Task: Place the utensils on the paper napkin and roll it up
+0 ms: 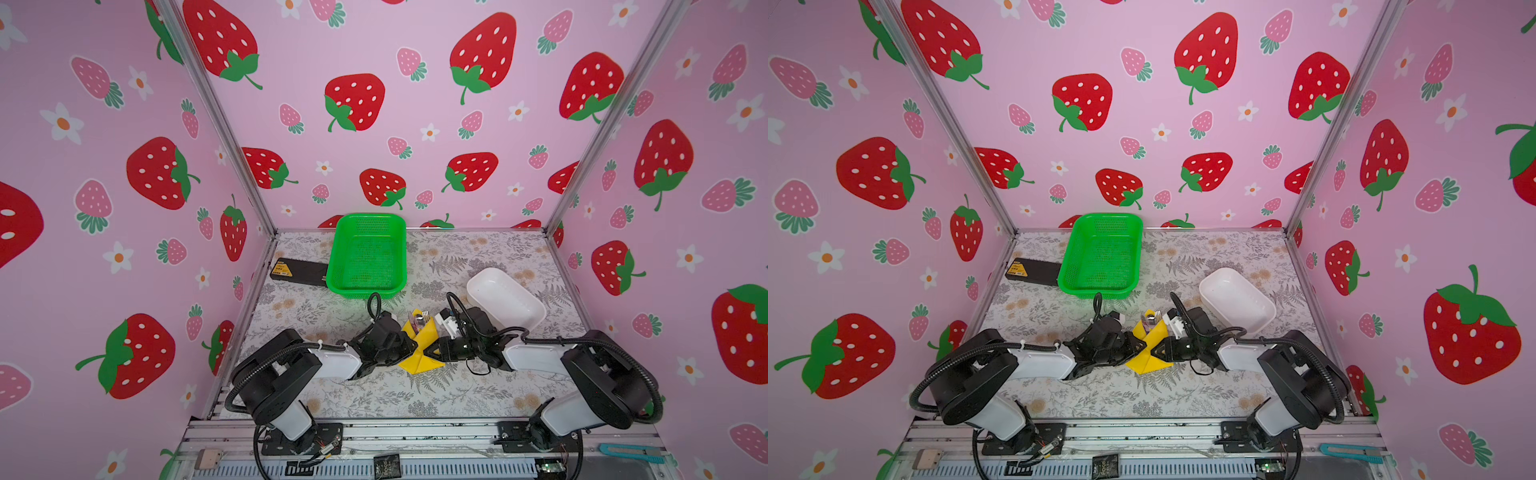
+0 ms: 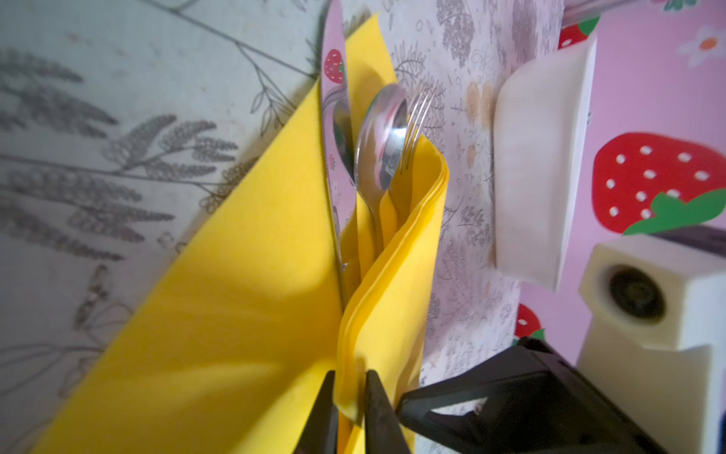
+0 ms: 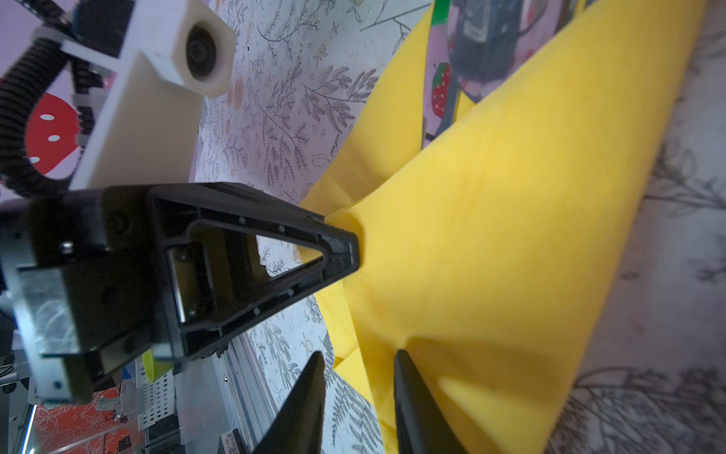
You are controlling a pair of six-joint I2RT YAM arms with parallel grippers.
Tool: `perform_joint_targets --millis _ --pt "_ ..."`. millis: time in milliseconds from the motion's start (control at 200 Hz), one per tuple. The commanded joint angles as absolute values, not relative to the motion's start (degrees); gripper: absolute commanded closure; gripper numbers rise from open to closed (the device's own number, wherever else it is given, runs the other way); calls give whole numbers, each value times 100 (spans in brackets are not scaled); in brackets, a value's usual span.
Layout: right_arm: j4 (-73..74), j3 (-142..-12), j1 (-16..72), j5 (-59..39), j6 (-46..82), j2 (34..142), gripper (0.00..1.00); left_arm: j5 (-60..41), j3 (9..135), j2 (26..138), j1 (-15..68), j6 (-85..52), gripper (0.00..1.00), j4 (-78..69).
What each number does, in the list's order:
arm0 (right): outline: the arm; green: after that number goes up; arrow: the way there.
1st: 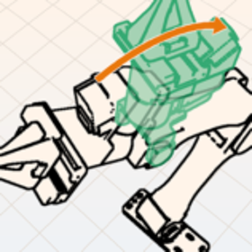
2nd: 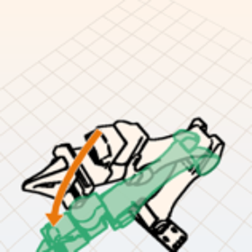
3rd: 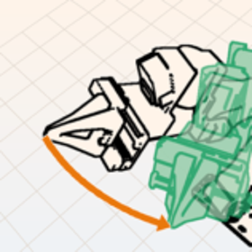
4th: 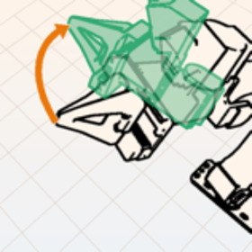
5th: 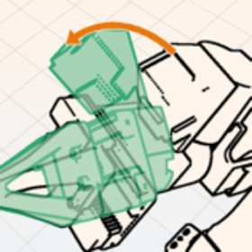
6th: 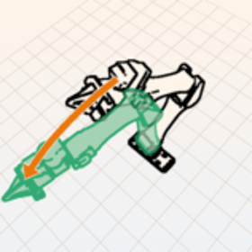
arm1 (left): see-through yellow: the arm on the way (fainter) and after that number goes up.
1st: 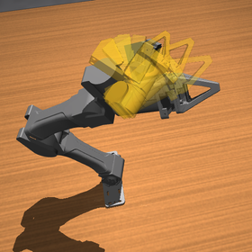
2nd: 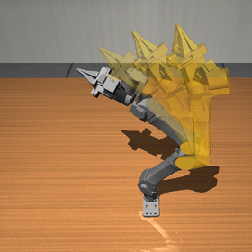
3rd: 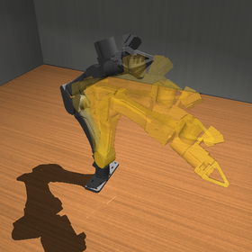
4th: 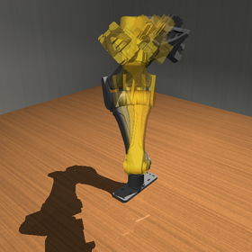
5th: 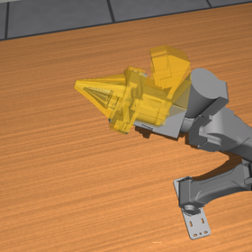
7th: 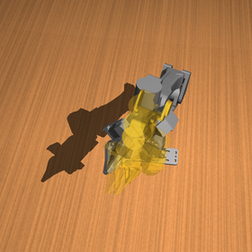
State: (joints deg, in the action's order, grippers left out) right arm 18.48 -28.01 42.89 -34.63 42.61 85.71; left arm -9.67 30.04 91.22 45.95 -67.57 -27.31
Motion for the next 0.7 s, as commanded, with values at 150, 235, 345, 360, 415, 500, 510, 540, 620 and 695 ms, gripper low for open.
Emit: perform_joint_targets --millis 150,235,345,360,415,500,510,540,620,695 --pt "1082 -2783 4063 -2520 4125 7660 68 -956 3039 8855 4573 -6487 100 -2449" --pt "949 -2643 3878 -2209 4283 7380 68 -974 3041 8756 4587 -6318 100 -2242" --pt "964 -2507 3754 -2175 4345 7235 68 -976 2964 8682 4591 -6241 100 -2171" --pt "959 -2505 3746 -2176 4344 7247 68 -969 2944 8683 4597 -6240 100 -2171" --pt "941 -2516 3735 -2250 4342 7290 69 -948 2893 8675 4606 -6243 100 -2180" --pt "938 -2541 3738 -2388 4333 7435 70 -901 2840 8653 4623 -6240 100 -2136" --pt "944 -2540 3736 -2389 4333 7448 70 -887 2830 8650 4623 -6236 100 -2136" --pt "962 -2545 3739 -2451 4324 7508 70 -864 2821 8635 4630 -6225 100 -2115" --pt "975 -2573 3735 -2550 4316 7643 71 -824 2812 8595 4653 -6186 100 -1970" --pt "995 -2592 3734 -2655 4291 7719 72 -701 2804 8559 4667 -6155 100 -1904"
